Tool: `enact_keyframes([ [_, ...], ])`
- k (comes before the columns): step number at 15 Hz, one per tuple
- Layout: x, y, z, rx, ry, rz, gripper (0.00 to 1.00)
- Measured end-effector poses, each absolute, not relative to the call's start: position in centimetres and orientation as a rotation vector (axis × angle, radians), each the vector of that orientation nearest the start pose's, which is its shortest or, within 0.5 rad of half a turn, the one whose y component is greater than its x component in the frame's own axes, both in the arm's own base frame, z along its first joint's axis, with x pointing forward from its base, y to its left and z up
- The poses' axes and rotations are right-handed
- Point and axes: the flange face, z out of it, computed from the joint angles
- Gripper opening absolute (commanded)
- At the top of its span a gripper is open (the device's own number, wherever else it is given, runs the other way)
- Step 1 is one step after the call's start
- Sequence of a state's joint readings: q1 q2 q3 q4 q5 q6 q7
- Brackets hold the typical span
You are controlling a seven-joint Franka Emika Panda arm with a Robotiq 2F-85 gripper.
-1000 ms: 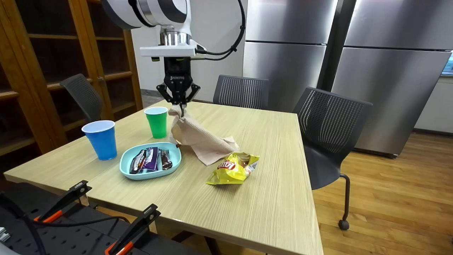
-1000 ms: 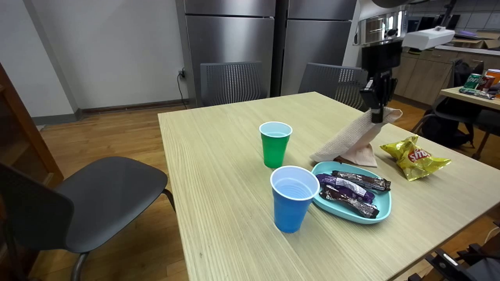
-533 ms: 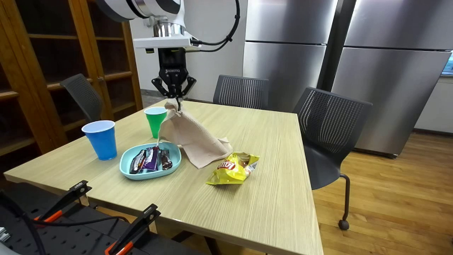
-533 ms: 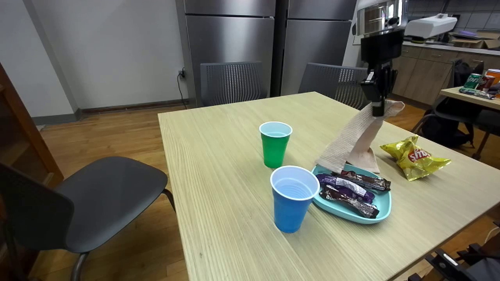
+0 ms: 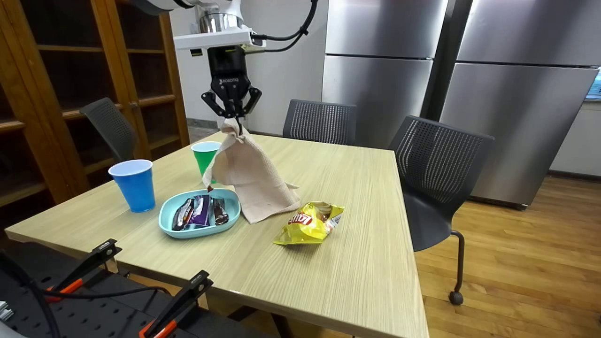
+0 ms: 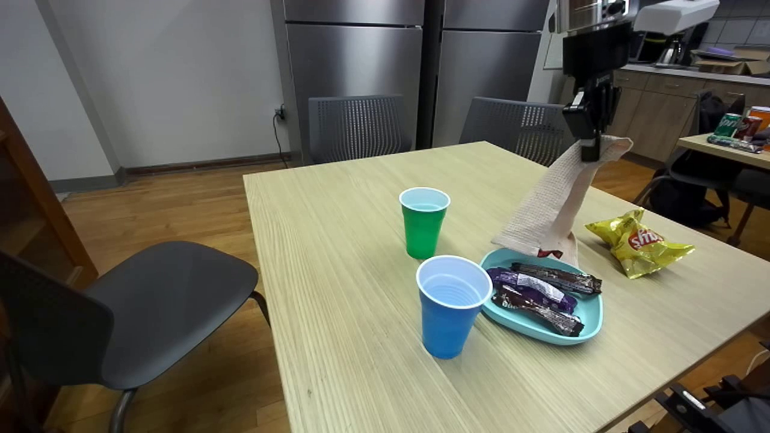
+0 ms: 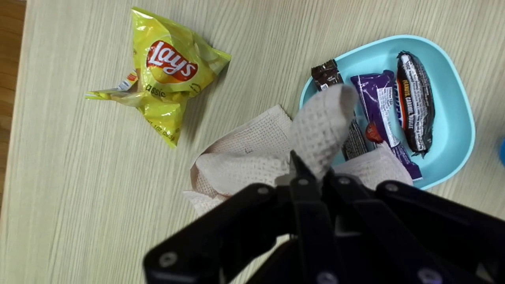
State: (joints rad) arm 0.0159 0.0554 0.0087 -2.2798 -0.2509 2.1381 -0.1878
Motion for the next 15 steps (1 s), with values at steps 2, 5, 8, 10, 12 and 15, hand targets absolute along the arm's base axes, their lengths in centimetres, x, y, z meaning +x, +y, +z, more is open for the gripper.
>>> enact_keyframes([
  [2, 49.9, 0.3, 31.9, -3.257, -0.62, 0.362, 0.01],
  [5, 49.8, 0.9, 32.2, -3.265, -0.65, 0.376, 0.01],
  [8, 49.7, 1.4, 32.7, -3.268, -0.668, 0.368, 0.01],
  [10, 49.6, 1.5, 33.2, -3.271, -0.67, 0.353, 0.01],
  [12, 49.6, 1.6, 33.8, -3.276, -0.669, 0.335, 0.01],
  [15, 49.5, 1.5, 34.5, -3.28, -0.666, 0.314, 0.01],
])
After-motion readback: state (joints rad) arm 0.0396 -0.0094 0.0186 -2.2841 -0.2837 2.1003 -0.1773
